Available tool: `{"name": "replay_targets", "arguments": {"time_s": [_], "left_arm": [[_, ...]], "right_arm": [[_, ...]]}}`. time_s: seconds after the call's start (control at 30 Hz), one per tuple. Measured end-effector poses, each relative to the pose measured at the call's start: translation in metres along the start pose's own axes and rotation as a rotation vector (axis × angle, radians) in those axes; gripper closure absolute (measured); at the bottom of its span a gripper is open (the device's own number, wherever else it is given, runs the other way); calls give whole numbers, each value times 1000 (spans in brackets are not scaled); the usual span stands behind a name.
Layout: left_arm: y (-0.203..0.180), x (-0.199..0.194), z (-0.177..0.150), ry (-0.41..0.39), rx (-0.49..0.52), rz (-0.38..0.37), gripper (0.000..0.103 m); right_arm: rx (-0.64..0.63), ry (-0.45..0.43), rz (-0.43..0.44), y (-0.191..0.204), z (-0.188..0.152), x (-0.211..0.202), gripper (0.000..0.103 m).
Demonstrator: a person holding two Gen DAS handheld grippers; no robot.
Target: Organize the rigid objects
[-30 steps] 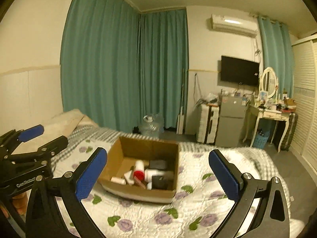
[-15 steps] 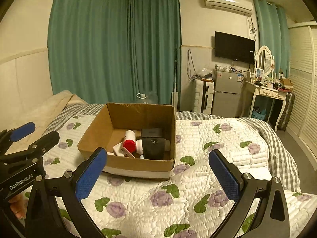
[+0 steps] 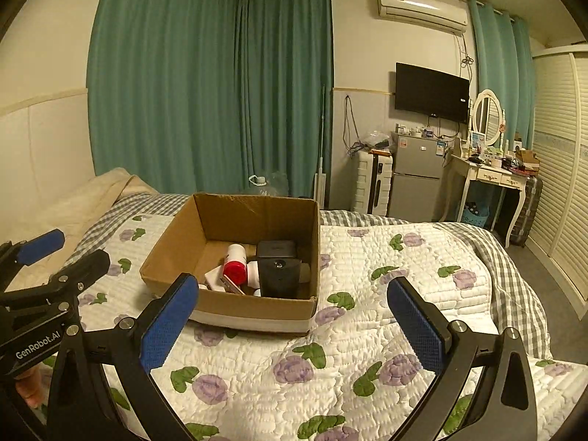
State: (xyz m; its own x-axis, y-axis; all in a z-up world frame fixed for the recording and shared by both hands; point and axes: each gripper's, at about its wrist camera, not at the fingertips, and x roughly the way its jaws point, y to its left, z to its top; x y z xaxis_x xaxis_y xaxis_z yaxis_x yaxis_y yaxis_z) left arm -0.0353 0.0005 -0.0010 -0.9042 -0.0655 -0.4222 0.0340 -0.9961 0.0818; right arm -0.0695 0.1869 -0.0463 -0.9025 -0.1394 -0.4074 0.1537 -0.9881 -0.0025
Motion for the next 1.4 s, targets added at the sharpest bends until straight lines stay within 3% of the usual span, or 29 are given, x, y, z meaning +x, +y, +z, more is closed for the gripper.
{"name": "replay_targets", "arguments": {"time_s": [1.4], "left_arm": [[-3, 4, -3, 6, 6, 6, 25]], "right_arm": [[4, 21, -23, -2, -2, 2, 0]]}}
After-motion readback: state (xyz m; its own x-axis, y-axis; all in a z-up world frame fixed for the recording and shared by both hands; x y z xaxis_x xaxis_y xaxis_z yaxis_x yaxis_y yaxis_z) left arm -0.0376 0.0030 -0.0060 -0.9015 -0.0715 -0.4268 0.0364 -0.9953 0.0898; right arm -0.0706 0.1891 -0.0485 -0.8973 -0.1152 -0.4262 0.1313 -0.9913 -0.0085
